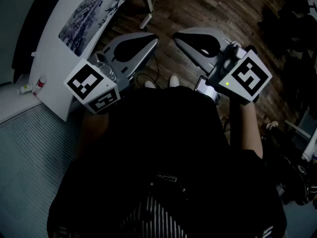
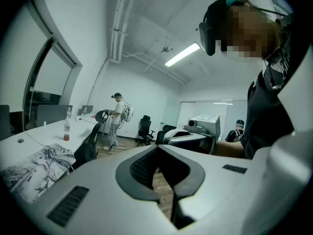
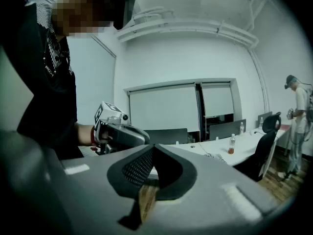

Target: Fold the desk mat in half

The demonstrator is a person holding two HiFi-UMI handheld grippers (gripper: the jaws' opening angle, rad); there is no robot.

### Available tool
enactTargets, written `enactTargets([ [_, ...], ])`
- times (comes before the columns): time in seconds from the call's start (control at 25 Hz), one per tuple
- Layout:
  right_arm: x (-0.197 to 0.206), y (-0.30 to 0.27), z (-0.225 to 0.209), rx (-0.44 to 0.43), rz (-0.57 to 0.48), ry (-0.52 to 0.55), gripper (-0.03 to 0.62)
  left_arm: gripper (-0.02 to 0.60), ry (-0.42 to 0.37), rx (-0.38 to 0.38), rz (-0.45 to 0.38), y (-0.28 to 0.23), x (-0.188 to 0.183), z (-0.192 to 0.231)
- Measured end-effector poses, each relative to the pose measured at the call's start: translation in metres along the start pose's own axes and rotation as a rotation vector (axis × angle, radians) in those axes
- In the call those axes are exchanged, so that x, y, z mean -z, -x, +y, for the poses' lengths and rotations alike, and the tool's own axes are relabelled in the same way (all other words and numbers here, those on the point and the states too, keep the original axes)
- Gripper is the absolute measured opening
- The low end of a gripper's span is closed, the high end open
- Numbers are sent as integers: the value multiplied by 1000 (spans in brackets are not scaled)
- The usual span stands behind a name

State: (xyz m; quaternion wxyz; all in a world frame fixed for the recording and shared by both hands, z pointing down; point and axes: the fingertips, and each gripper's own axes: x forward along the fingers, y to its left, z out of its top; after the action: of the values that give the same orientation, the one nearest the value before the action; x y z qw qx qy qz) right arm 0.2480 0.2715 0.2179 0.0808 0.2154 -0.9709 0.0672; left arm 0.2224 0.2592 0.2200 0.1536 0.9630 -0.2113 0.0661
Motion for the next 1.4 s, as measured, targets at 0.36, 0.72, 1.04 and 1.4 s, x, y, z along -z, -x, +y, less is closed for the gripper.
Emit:
enactTargets([
  [0.36,15,26,-5,-18,-23,-17,2,8,57,-35,-3,-11,8,-10],
  [0.72,26,48,-30,8,-41,-62,4,8,64,-38,23,-30,12,-15],
  [1.04,43,72,-51,9,-81,-119,4,8,57,-55,66,-56,21,-21],
  [1.4,52,86,-92,67,-134,-213,3,8,98,-94,68,-60,25,6],
])
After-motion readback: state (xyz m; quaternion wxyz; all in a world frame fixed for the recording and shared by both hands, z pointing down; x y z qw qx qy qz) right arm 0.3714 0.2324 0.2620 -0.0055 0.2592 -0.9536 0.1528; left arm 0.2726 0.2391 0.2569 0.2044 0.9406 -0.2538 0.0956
